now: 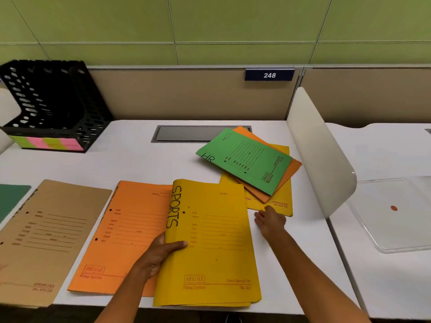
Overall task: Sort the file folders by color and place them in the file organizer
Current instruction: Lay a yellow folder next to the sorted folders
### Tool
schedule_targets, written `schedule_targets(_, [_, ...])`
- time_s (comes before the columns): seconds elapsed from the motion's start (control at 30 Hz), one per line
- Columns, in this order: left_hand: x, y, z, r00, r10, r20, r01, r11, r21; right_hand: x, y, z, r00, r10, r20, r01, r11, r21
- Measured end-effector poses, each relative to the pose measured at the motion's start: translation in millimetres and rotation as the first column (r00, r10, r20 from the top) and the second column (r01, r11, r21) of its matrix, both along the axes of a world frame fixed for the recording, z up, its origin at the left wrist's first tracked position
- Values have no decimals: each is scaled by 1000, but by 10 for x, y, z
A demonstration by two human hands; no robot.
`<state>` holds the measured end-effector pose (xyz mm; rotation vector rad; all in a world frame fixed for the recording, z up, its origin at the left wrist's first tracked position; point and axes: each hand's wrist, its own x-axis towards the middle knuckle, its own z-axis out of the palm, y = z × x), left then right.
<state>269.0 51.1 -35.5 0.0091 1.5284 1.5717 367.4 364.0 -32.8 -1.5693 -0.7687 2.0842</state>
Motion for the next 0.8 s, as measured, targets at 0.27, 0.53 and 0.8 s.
schedule_targets(0.27, [-32, 54, -19, 1000, 8, -3, -8, 1000, -14, -162, 4, 111, 987, -116, -114, 101, 986, -130])
schedule_targets(0.53, [72, 303, -50, 996, 16, -89, -18, 999, -28, -178, 431, 201, 987, -46, -153, 39, 998, -51])
schedule_targets(0.8, [73, 344, -114, 970, -126, -206, 106, 989, -104, -104, 690, 222, 985, 103, -139, -97, 994, 52])
